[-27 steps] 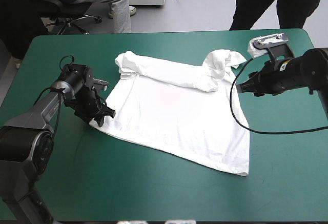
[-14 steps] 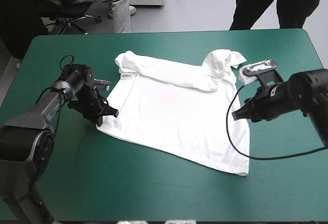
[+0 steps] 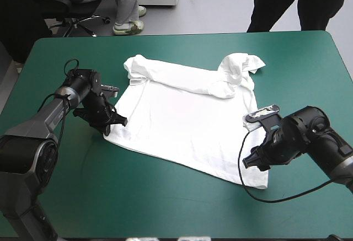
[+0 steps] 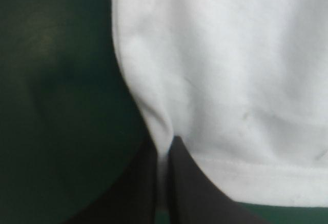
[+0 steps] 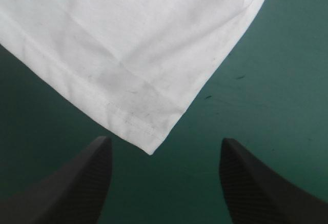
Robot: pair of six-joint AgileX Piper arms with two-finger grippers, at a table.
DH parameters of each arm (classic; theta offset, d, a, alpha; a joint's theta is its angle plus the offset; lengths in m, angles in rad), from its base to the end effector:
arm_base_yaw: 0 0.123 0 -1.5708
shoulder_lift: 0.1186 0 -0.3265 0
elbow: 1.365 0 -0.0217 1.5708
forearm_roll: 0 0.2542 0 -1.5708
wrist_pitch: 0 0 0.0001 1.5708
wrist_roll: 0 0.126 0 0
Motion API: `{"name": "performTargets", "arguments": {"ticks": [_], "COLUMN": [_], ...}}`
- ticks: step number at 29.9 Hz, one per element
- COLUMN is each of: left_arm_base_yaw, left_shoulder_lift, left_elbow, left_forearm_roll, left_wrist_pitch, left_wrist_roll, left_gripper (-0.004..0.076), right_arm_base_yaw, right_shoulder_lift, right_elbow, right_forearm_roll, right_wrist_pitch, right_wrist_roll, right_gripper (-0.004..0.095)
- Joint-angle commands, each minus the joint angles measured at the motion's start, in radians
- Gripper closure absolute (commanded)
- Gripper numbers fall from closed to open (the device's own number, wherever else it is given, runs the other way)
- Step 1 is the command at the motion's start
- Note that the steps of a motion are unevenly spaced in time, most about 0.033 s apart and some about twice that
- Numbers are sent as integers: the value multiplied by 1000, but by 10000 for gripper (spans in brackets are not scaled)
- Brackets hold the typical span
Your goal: Fold the cloth
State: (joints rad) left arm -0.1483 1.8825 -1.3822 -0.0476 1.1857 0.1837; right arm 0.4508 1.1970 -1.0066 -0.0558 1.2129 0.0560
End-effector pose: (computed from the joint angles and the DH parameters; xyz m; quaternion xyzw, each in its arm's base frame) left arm 0.3692 -0.0608 0.2117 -0.1561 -0.9874 0.0222 0.0136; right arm 0.1868 0.0831 0.3125 -0.2007 0.9710 0.0055 0.1297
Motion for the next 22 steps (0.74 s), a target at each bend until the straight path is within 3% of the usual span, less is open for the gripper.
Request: {"name": "performTargets", "arguments": {"ticks": [1,12,22], "left_arm_base_yaw": [1,1,1], "left_shoulder_lift": [-27,-27,-27], "left_elbow": [-11,-11,-11], "left_forearm_roll": [1,0,-22], "left_wrist_pitch": [-2,-8,-8], "left_wrist_roll": [3,0,13], "left_gripper": [741,741,741], "right_arm_base_yaw": [1,1,1], "right_shoulder_lift": [-25,-8,137], "right_elbow": [11,228,267], "right_forearm_roll": [0,10,28], "right_wrist_pitch": [-59,-254,-356], "right_wrist_roll": [73,230,264], "right_gripper": [247,262,359]}}
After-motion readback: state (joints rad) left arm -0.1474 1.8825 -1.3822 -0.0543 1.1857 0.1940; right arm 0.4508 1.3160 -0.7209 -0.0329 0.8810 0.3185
